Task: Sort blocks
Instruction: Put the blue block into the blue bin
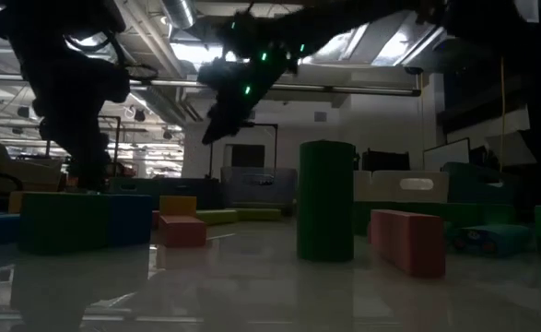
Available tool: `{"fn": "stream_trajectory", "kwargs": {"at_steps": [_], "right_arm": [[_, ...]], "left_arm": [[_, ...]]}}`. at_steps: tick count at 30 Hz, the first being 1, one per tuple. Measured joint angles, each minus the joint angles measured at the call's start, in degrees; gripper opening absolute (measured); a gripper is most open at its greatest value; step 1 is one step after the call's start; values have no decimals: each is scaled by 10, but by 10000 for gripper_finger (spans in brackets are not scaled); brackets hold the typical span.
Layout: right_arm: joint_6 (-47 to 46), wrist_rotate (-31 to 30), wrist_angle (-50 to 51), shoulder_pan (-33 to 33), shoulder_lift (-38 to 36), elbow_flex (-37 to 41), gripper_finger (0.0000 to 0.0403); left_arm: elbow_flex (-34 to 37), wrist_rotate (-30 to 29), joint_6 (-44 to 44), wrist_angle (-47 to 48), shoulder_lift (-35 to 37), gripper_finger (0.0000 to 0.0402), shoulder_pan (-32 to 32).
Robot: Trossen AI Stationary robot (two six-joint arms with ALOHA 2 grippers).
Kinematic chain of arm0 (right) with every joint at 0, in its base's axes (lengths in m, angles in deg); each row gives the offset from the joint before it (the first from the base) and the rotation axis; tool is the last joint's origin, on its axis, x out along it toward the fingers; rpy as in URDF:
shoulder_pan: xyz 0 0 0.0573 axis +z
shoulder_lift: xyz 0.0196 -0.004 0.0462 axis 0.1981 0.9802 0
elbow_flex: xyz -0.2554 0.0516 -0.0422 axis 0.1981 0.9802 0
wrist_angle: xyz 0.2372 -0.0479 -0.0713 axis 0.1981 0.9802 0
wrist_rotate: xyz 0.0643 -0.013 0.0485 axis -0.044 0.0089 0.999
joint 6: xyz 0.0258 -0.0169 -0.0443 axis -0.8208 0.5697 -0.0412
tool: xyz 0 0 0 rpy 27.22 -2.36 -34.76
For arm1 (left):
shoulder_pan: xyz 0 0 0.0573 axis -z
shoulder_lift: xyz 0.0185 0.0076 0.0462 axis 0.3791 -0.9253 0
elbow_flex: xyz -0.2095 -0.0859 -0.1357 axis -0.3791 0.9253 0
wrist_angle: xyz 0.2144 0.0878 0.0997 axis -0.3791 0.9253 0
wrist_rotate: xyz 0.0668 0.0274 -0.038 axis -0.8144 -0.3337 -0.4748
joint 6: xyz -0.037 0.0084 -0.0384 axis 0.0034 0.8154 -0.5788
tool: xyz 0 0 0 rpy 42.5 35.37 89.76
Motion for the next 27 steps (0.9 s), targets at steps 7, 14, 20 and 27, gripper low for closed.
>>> {"fn": "stream_trajectory", "kwargs": {"at_steps": [7, 14, 20, 27], "right_arm": [[-16, -7, 114, -2, -86, 0, 166], [-53, -8, 189, -11, -162, 0, 166], [-58, -7, 264, -13, -188, 0, 166], [-87, 12, 377, -37, -213, 1, 166]], "left_arm": [[0, 1, 0, -11, -46, 143, 37], [1, 1, 0, -49, -115, 143, 64], [1, 2, 0, -58, -166, 143, 64], [-2, 0, 7, -85, -218, 143, 71]]}}
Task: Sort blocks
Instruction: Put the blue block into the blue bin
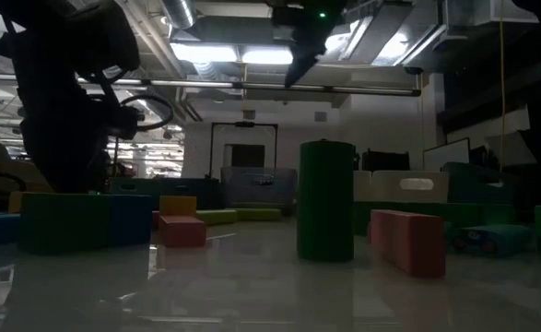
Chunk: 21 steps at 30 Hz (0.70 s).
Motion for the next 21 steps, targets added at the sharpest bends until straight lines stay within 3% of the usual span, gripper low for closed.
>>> {"fn": "stream_trajectory", "kwargs": {"at_steps": [4, 9, 15, 21], "right_arm": [[-42, 69, 55, -37, -18, 5, 166], [-58, 163, 50, -67, -55, 89, 166], [-105, 167, 6, -63, -94, 236, 166], [-170, 140, -30, -23, -108, 338, 166]], "left_arm": [[0, -20, -3, 3, -13, 138, 1], [-5, -54, 14, 2, -8, 112, -2], [-24, -90, 75, 5, -7, 112, -18], [-49, -128, 167, -17, -6, 112, -82]]}}
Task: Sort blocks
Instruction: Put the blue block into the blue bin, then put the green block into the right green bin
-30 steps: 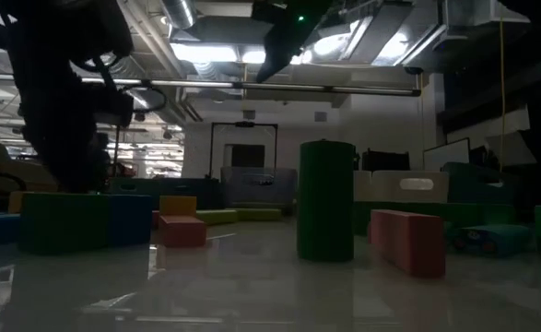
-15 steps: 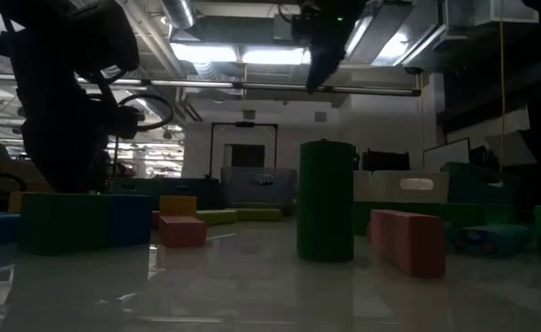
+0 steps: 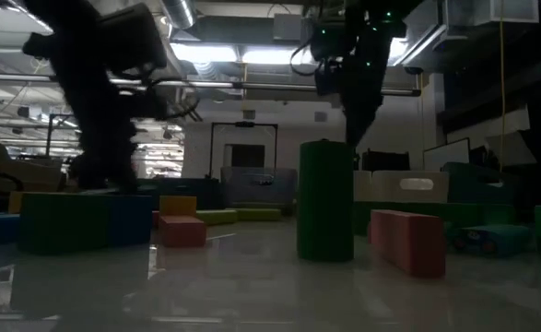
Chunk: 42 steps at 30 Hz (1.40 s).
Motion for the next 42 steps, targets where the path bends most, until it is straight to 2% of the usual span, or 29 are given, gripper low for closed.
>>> {"fn": "stream_trajectory", "kwargs": {"at_steps": [8, 13, 17, 21, 31, 42], "right_arm": [[-77, -20, -5, 98, 0, 51, 166], [-123, -74, -6, 161, 0, 74, 166], [-162, -103, -17, 202, 0, 108, 166], [-185, -108, -49, 229, 1, 144, 166], [-194, -109, -120, 246, 1, 190, 166], [-206, -59, -92, 245, 2, 162, 166]], "left_arm": [[-32, -22, 176, -153, 1, 112, -129], [-35, -22, 249, -263, 1, 113, -221], [-35, -11, 264, -299, 1, 117, -287], [-35, 39, 261, -306, -2, 117, -337], [-35, 57, 217, -308, -64, 155, -371], [-35, 58, 216, -308, -98, 168, -369]]}}
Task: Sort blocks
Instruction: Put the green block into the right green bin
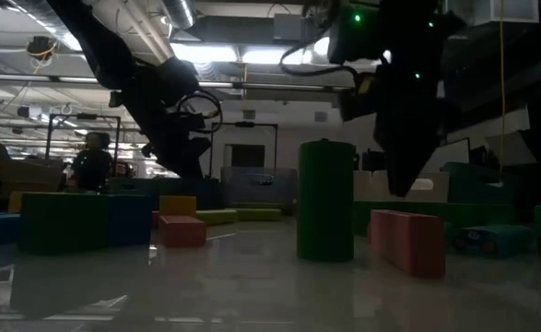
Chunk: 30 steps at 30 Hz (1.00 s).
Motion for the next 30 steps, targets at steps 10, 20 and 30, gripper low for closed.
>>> {"fn": "stream_trajectory", "kwargs": {"at_steps": [10, 20, 30], "right_arm": [[-59, 90, -26, 0, 0, -8, 166], [-100, 49, -86, 0, 0, 53, 166], [-103, 66, -159, 0, -2, 114, 146]], "left_arm": [[0, 0, 0, 1, 0, 164, 0], [0, 0, 0, 1, 0, 164, 0], [0, 0, 0, 1, 0, 164, 0]]}}
